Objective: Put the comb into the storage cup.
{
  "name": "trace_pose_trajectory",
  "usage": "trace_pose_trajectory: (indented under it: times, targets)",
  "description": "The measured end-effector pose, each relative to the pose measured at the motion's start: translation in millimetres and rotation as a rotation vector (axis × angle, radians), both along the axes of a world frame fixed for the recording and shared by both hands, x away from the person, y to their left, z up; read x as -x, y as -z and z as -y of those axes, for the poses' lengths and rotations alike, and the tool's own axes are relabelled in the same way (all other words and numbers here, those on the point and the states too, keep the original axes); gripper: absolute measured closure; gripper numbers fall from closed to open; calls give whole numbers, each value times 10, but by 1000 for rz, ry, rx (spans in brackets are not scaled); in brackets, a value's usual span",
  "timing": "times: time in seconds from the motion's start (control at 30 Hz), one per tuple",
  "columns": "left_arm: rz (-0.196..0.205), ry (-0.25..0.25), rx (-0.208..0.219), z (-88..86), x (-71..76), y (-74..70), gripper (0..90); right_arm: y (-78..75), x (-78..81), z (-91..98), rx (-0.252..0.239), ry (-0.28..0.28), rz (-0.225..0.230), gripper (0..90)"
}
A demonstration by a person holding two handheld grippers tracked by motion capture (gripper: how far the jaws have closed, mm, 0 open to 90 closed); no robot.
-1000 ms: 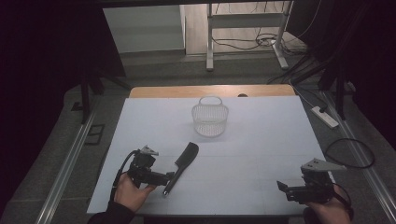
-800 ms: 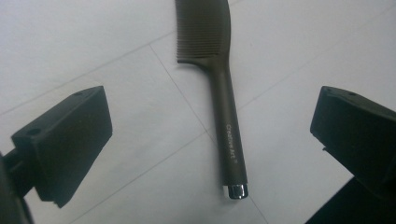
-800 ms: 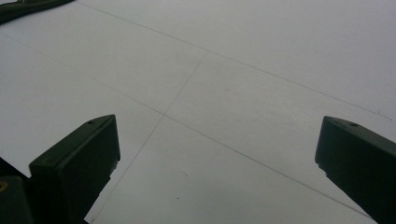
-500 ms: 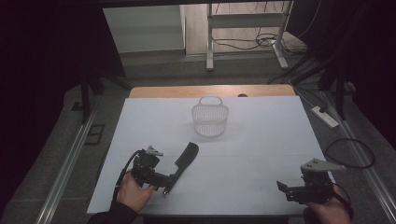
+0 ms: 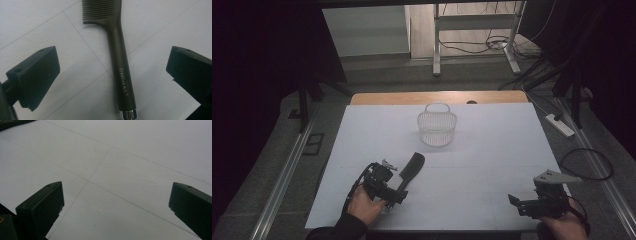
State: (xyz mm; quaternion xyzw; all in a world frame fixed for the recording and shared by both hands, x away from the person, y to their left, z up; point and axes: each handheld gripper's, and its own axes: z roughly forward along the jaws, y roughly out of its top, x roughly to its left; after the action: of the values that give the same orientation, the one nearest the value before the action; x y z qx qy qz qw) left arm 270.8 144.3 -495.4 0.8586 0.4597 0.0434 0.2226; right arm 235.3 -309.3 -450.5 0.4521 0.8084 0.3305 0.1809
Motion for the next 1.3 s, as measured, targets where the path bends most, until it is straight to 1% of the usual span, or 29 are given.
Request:
trace_pose_trajectory:
  times: [0.03, 0.07, 0.13, 0.17, 0.2, 0.3, 0.33, 0.37, 0.4, 0.47, 0.5, 0.73, 0.9, 1.0, 1.13, 1.2, 1.27, 1.3]
  targets:
    - [-13, 6, -11, 29, -12, 40, 0, 0, 0, -1, 0, 0, 0, 1]
    - [-13, 6, -11, 29, -12, 40, 0, 0, 0, -1, 0, 0, 0, 1]
    - [-25, 10, -23, 57, -23, 80, 0, 0, 1, -3, 2, -1, 0, 1]
    - [-33, 14, -41, 84, -33, 115, 0, 0, 2, -4, 2, -1, 0, 1]
    - [-33, 14, -41, 84, -33, 115, 0, 0, 2, -4, 2, -1, 0, 1]
    - [-41, 18, -62, 115, -46, 157, 0, 1, 1, -6, 4, -2, 0, 1]
    - [-43, 18, -72, 127, -49, 173, 0, 1, 1, -6, 4, -2, 0, 1]
    - [-48, 22, -96, 151, -53, 206, 0, 0, 2, -6, 4, -3, 0, 1]
    - [-48, 22, -96, 151, -53, 206, 0, 0, 2, -6, 4, -3, 0, 1]
    - [-51, 22, -115, 179, -54, 240, 0, 1, 2, -8, 5, -3, 0, 1]
    - [-64, 27, -139, 206, -57, 280, 0, 1, 2, -9, 6, -5, 1, 1]
    - [-65, 17, -139, 209, -56, 289, 0, 2, 2, -10, 8, -5, 1, 1]
    - [-68, 27, -144, 215, -54, 278, 6, 2, 3, -11, 9, -7, 0, 1]
    - [-69, 35, -140, 227, -31, 228, 112, 3, 1, -12, 10, -7, -1, 1]
    - [-60, 30, -133, 209, -9, 189, 320, 3, 2, -14, 13, -7, -1, 2]
    - [-45, 35, -120, 185, 1, 164, 461, 3, 2, -16, 13, -7, -1, 3]
    - [-40, 43, -118, 183, 6, 161, 581, 4, 2, -17, 14, -8, -2, 4]
    - [-38, 54, -116, 181, 9, 157, 581, 4, 2, -17, 14, -8, -2, 4]
